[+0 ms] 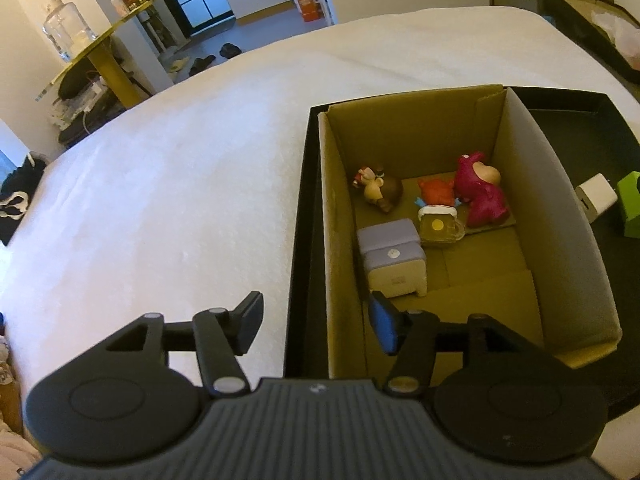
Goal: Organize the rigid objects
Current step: 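Move the right tool to the green hexagonal box and grasp it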
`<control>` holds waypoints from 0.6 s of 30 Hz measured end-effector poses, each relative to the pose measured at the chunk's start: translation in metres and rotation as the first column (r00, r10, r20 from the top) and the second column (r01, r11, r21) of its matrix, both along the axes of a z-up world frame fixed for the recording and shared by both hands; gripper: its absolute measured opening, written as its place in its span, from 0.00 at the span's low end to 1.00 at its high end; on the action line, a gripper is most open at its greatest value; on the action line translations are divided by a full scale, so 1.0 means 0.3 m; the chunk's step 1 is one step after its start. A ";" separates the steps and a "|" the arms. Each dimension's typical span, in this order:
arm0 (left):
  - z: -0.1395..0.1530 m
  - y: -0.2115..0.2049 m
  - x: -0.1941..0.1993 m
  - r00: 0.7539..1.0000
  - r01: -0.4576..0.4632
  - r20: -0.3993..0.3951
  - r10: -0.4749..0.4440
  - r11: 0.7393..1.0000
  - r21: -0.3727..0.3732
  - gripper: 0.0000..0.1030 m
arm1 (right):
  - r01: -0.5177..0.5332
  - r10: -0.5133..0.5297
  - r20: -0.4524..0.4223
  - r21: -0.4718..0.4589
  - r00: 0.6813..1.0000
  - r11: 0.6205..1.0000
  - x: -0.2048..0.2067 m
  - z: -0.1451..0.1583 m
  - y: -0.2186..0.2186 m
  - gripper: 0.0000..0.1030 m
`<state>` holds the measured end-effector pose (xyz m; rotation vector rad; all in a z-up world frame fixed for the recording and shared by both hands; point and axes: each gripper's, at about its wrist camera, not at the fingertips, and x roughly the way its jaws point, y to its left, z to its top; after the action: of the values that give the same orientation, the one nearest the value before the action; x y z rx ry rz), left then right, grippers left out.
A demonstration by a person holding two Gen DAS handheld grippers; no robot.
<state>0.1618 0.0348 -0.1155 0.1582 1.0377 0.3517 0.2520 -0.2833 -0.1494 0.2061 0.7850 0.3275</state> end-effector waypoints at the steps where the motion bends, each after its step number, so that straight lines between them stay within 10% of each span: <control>1: 0.000 -0.002 0.002 1.000 -0.004 0.000 0.004 1.000 0.007 0.56 | 0.008 -0.008 -0.003 0.009 1.000 1.000 -0.001 -0.004 -0.006 0.70; 16: 0.009 -0.003 0.023 1.000 -0.024 0.019 0.024 0.999 0.036 0.67 | 0.110 -0.093 -0.127 0.142 0.988 0.984 0.104 -0.099 -0.074 0.70; 18: 0.014 -0.001 0.025 0.999 -0.024 0.025 0.023 0.999 0.040 0.69 | 0.102 -0.081 -0.143 0.148 0.986 0.984 0.105 -0.111 -0.071 0.55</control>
<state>0.1693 0.0346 -0.1114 0.1776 1.0092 0.3947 0.2836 -0.3046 -0.1826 0.4129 0.8827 0.2895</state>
